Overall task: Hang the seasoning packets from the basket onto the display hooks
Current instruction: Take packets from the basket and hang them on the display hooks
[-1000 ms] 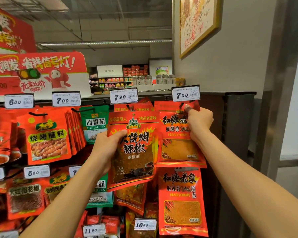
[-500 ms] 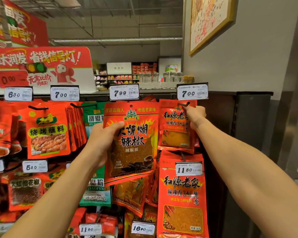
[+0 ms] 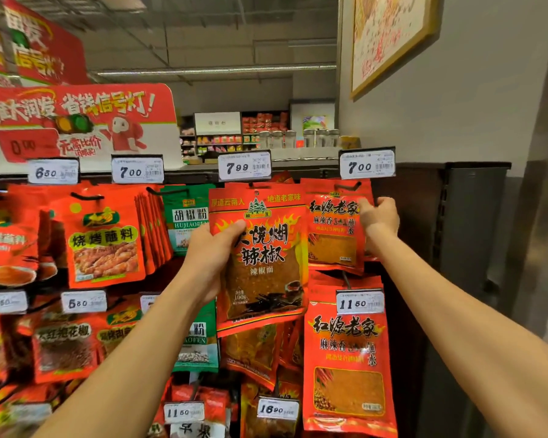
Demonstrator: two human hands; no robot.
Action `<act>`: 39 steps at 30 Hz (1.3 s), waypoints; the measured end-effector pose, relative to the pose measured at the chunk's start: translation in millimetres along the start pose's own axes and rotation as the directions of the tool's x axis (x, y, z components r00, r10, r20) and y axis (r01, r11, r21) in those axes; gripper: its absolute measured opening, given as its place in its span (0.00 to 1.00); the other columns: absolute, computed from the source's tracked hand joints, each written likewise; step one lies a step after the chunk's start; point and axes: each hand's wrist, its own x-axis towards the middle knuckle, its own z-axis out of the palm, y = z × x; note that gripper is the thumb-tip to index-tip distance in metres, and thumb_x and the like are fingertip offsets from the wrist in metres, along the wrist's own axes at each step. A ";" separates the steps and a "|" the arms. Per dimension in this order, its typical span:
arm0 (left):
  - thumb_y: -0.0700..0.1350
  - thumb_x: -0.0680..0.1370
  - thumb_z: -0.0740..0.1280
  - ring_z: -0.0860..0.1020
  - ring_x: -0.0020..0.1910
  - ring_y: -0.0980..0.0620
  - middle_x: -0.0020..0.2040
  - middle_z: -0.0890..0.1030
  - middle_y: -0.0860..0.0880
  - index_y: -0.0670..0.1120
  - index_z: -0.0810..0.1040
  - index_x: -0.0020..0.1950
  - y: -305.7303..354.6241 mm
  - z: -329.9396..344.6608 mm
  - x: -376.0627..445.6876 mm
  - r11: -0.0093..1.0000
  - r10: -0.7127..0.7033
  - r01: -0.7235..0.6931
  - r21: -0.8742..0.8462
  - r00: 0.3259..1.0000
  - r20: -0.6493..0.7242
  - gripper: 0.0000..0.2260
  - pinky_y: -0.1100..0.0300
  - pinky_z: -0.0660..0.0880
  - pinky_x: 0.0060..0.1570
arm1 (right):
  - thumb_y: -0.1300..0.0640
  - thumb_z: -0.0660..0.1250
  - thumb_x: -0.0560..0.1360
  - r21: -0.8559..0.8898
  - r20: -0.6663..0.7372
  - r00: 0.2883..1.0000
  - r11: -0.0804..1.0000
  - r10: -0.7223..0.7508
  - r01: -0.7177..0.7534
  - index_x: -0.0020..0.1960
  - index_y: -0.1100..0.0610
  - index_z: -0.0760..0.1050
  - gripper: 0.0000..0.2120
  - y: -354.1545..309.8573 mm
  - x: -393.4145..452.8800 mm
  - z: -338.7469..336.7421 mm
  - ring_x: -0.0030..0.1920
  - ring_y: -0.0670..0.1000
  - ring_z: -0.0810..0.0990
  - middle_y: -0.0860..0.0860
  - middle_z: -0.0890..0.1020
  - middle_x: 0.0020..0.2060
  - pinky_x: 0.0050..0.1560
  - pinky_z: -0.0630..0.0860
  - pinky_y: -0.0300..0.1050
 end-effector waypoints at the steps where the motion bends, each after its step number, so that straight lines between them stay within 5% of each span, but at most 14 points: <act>1: 0.49 0.81 0.69 0.86 0.39 0.52 0.41 0.87 0.50 0.48 0.82 0.51 2.0 -0.5 -0.5 1.000 -0.003 0.003 0.001 1.000 0.005 0.06 0.57 0.80 0.34 | 0.51 0.67 0.79 -0.024 -0.063 0.996 0.998 -0.065 0.063 0.66 0.56 0.73 0.17 1.5 -14.0 -5.0 0.51 0.51 0.78 0.49 0.79 0.51 0.52 0.75 0.48; 4: 0.54 0.83 0.64 0.83 0.31 0.58 0.33 0.84 0.55 0.50 0.81 0.47 9.6 -1.4 -0.3 0.999 -0.005 0.004 0.041 1.000 0.010 0.11 0.65 0.76 0.26 | 0.58 0.66 0.77 0.034 -0.068 0.980 0.981 -0.188 0.190 0.49 0.52 0.81 0.06 1.7 -57.8 -10.9 0.43 0.48 0.79 0.44 0.82 0.39 0.43 0.71 0.41; 7: 0.55 0.83 0.64 0.86 0.39 0.52 0.40 0.87 0.50 0.48 0.81 0.51 16.5 -0.5 2.7 0.996 -0.028 0.025 0.086 0.999 0.028 0.13 0.59 0.80 0.34 | 0.55 0.68 0.76 0.365 0.281 0.938 0.927 -0.201 0.089 0.44 0.55 0.81 0.05 -17.5 -102.1 -4.0 0.34 0.51 0.83 0.51 0.85 0.33 0.31 0.75 0.40; 10: 0.54 0.83 0.64 0.87 0.46 0.46 0.46 0.88 0.46 0.46 0.81 0.54 21.0 2.3 6.9 0.995 -0.044 0.040 0.086 0.998 0.043 0.13 0.51 0.82 0.46 | 0.45 0.70 0.74 0.369 0.441 0.854 0.923 -0.275 0.106 0.47 0.56 0.80 0.14 -41.2 -127.7 15.9 0.42 0.55 0.82 0.55 0.84 0.42 0.42 0.78 0.48; 14: 0.53 0.82 0.64 0.87 0.46 0.46 0.47 0.88 0.46 0.46 0.81 0.56 20.3 0.9 13.3 0.995 -0.092 0.090 0.049 0.995 0.029 0.13 0.52 0.82 0.45 | 0.52 0.73 0.77 0.434 0.448 0.871 0.901 -0.201 -0.015 0.51 0.60 0.82 0.11 -64.6 -139.3 40.8 0.49 0.60 0.87 0.57 0.88 0.46 0.54 0.83 0.60; 17: 0.57 0.81 0.66 0.87 0.44 0.47 0.45 0.88 0.46 0.46 0.82 0.54 20.4 -0.9 19.4 0.991 -0.120 0.121 0.059 0.993 -0.013 0.15 0.53 0.81 0.43 | 0.55 0.75 0.75 0.399 0.410 0.903 0.915 -0.128 -0.052 0.44 0.59 0.82 0.07 -71.3 -139.8 53.3 0.42 0.58 0.87 0.56 0.88 0.40 0.51 0.82 0.66; 23: 0.57 0.80 0.68 0.84 0.39 0.46 0.38 0.86 0.46 0.47 0.80 0.39 25.5 4.4 39.1 0.988 0.004 0.022 0.156 0.986 -0.166 0.16 0.54 0.79 0.42 | 0.50 0.75 0.73 0.331 0.297 0.946 0.944 -0.127 0.023 0.34 0.53 0.82 0.11 -78.6 -139.9 64.9 0.43 0.63 0.86 0.55 0.87 0.36 0.49 0.81 0.69; 29: 0.58 0.78 0.70 0.79 0.34 0.48 0.32 0.81 0.47 0.48 0.73 0.31 27.5 4.9 56.3 0.976 0.037 0.016 0.215 0.970 -0.241 0.21 0.55 0.72 0.38 | 0.48 0.75 0.71 0.286 0.242 0.957 0.954 -0.160 0.087 0.39 0.63 0.79 0.17 -85.1 -135.5 71.8 0.46 0.68 0.84 0.63 0.85 0.41 0.47 0.79 0.71; 39: 0.51 0.73 0.73 0.79 0.37 0.47 0.39 0.84 0.46 0.45 0.80 0.38 33.8 14.5 74.2 0.966 -0.034 0.104 0.237 0.959 -0.282 0.11 0.55 0.73 0.39 | 0.54 0.78 0.67 0.265 0.224 0.971 0.964 -0.090 0.029 0.33 0.54 0.79 0.09 -90.2 -120.1 84.6 0.38 0.61 0.85 0.58 0.85 0.36 0.39 0.81 0.59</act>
